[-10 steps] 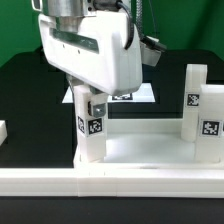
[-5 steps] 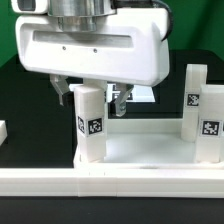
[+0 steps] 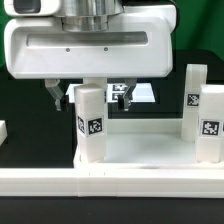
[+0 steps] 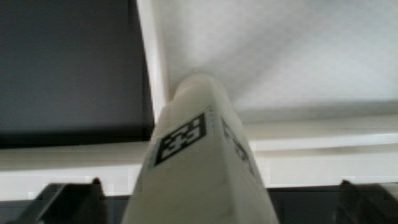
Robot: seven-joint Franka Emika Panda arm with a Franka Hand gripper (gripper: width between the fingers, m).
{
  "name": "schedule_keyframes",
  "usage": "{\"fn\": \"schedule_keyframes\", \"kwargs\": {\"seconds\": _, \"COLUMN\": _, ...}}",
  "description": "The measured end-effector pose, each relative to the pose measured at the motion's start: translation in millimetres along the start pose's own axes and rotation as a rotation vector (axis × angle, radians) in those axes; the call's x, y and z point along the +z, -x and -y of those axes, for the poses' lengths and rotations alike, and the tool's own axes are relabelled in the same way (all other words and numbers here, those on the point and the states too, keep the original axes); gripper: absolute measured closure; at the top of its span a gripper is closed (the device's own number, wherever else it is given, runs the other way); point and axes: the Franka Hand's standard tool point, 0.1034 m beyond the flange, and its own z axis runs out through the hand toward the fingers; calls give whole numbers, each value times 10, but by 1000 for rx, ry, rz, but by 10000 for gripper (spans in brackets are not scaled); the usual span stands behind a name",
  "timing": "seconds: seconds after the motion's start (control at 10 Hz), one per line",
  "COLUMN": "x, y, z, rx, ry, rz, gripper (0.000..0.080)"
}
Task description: Assemble desk
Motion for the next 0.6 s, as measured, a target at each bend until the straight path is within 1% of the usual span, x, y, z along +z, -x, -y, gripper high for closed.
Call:
{"fn": "schedule_keyframes", "kwargs": {"seconds": 0.2, "x": 7, "y": 3, "z": -3, "rx": -32, "ry": 0, "rz": 1, "gripper": 151}}
{"fn": "schedule_keyframes", "kwargs": {"seconds": 0.3, "x": 11, "y": 4, "z": -3, "rx": -32, "ry": 0, "rz": 2, "gripper": 241}}
{"fn": "schedule_keyframes", "kwargs": {"seconds": 0.4, "x": 12, "y": 5, "z": -5, "rx": -32, "ry": 0, "rz": 2, "gripper": 422}}
{"fn": "schedule_keyframes", "kwargs": {"seconds": 0.5, "x": 14, "y": 7, "z": -19, "rx": -30, "ry": 1, "rz": 2, "gripper": 422}}
{"fn": "schedule_keyframes", "kwargs": {"seconds": 0.6, "x": 17, "y": 8, "z": -18, "rx": -20, "ry": 1, "rz": 3, "gripper": 512}}
